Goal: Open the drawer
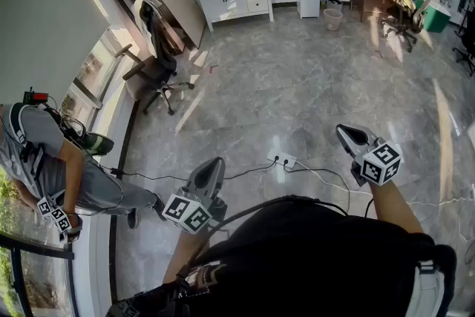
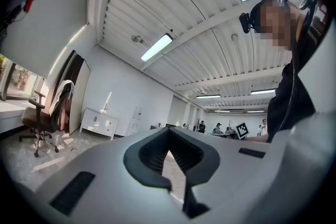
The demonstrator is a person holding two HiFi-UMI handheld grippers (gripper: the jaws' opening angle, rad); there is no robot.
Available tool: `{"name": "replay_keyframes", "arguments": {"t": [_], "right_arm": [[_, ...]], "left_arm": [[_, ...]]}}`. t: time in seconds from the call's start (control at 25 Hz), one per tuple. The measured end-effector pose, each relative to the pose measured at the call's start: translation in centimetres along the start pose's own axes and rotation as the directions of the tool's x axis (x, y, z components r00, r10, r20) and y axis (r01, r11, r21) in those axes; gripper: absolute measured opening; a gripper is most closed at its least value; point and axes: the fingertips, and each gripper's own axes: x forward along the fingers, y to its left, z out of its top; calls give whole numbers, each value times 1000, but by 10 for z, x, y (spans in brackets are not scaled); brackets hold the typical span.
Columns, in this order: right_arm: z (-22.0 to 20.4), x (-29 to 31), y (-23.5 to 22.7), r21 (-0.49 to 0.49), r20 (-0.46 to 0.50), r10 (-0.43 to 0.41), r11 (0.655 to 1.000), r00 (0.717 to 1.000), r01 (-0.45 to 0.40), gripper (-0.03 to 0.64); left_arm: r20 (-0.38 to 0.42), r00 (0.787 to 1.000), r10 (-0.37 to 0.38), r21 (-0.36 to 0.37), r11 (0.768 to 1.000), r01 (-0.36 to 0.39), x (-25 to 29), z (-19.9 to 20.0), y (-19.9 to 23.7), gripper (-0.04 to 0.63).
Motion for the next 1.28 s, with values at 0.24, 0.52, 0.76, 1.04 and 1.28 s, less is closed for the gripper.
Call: {"name": "replay_keyframes", "arguments": {"t": [0.24, 0.52, 0.76, 1.04, 1.28], "right_arm": [[1, 11, 12, -5, -3, 5, 1000, 1000, -5, 0], [3, 26, 18, 21, 6, -2, 1000, 1000, 2, 0], [11, 43, 21, 67, 34, -22, 998, 999, 19, 2], [14, 81, 48, 57, 29, -3, 998, 1000, 1, 2], [14, 127, 49, 54, 7, 50, 997, 999, -51, 2]], "left_arm": [[-5, 1000, -5, -7, 1000, 5, -8, 1, 9, 2], [-1, 1000, -11, -10, 1000, 11, -16, 3, 25, 2], [7, 1000, -12, -13, 1000, 12, -29, 9, 47, 2], [0, 1000, 18, -6, 1000, -18, -62, 16, 81, 2], [20, 997, 73, -26, 997, -73, -69, 20, 114, 2]]}}
